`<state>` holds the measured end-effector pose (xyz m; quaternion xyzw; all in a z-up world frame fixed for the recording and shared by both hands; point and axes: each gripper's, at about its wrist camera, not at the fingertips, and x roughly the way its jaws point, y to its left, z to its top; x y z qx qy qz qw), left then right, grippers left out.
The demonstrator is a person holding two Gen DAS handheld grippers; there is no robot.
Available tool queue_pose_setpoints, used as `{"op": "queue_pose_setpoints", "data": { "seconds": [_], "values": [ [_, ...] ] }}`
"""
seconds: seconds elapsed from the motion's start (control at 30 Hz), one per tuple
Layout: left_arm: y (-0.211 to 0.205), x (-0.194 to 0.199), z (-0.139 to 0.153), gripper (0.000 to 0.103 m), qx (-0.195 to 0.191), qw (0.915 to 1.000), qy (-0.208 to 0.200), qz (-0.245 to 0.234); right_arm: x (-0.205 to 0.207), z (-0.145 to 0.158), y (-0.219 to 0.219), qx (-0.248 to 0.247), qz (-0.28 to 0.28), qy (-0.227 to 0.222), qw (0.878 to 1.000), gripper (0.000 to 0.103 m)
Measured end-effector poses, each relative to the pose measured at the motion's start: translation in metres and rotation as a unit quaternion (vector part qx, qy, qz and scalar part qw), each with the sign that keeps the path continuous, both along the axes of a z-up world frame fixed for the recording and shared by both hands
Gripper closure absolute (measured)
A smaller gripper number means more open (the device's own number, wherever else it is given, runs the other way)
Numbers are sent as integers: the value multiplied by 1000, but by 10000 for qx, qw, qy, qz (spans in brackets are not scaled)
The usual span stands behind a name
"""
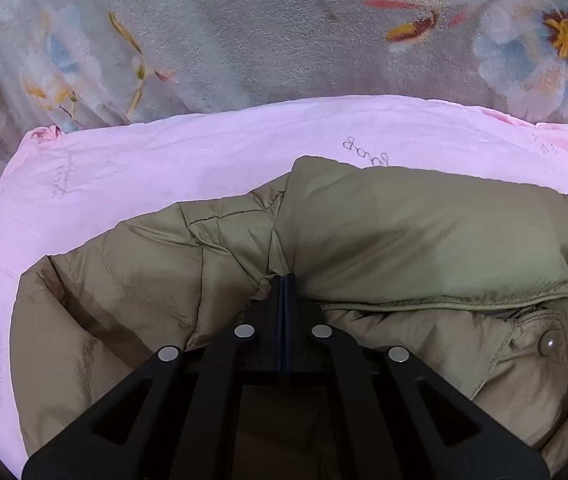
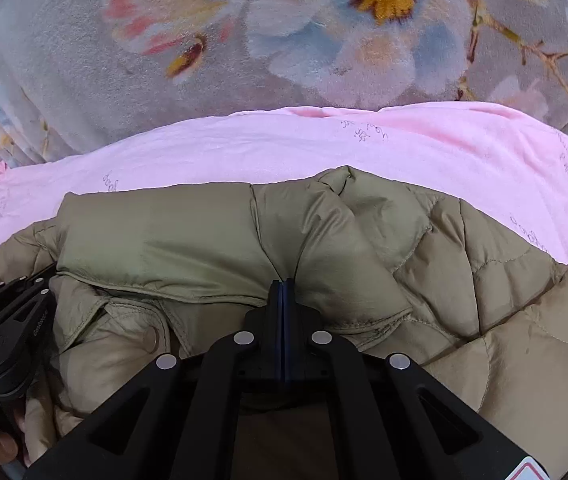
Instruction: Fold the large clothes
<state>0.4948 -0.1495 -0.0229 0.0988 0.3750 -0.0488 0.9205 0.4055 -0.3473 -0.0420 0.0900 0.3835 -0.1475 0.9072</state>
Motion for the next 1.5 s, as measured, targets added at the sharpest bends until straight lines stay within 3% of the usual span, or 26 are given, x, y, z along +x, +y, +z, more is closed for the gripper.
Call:
{"op": "queue_pose_setpoints", "data": {
  "seconds": [0.9, 1.07, 1.1, 1.13, 1.17, 1.2, 1.23, 1.3, 1.37, 1.5],
  "values": [
    [-5, 0, 4, 103, 276, 9996, -9, 49, -1, 0, 1, 6, -50, -14, 10000, 103],
    [-2, -5, 9, 103, 228, 9996, -98, 91, -10, 3, -9, 403, -54, -284, 9988, 103],
    [4, -9, 13, 103, 91, 9998, -115, 116, -18, 6, -11, 548, -74, -457, 9974, 103],
    [15, -19, 20, 98, -148, 9997, -126, 171, -33, 11, -14, 730, -92, -653, 9951, 103],
    [27, -30, 27, 89, -355, 9990, -123, 243, -51, 16, -14, 841, -148, -710, 9938, 96],
    [40, -44, 35, 67, -565, 9979, -130, 296, -68, 21, -10, 827, -206, -681, 9940, 91],
    [59, -65, 45, 55, -839, 9959, -156, 303, -91, 27, -5, 738, -243, -643, 9949, 85],
    [86, -104, 57, 55, -1104, 9934, -227, 216, -148, 37, 8, 643, -233, -712, 9951, 76],
    [112, -150, 60, 53, -1033, 9946, -49, 74, -208, 40, 18, 586, -365, -741, 9949, 59],
    [172, -237, 55, 36, -1186, 9921, 411, -32, -322, 31, 31, 814, -636, -677, 9924, 50]
  ]
}}
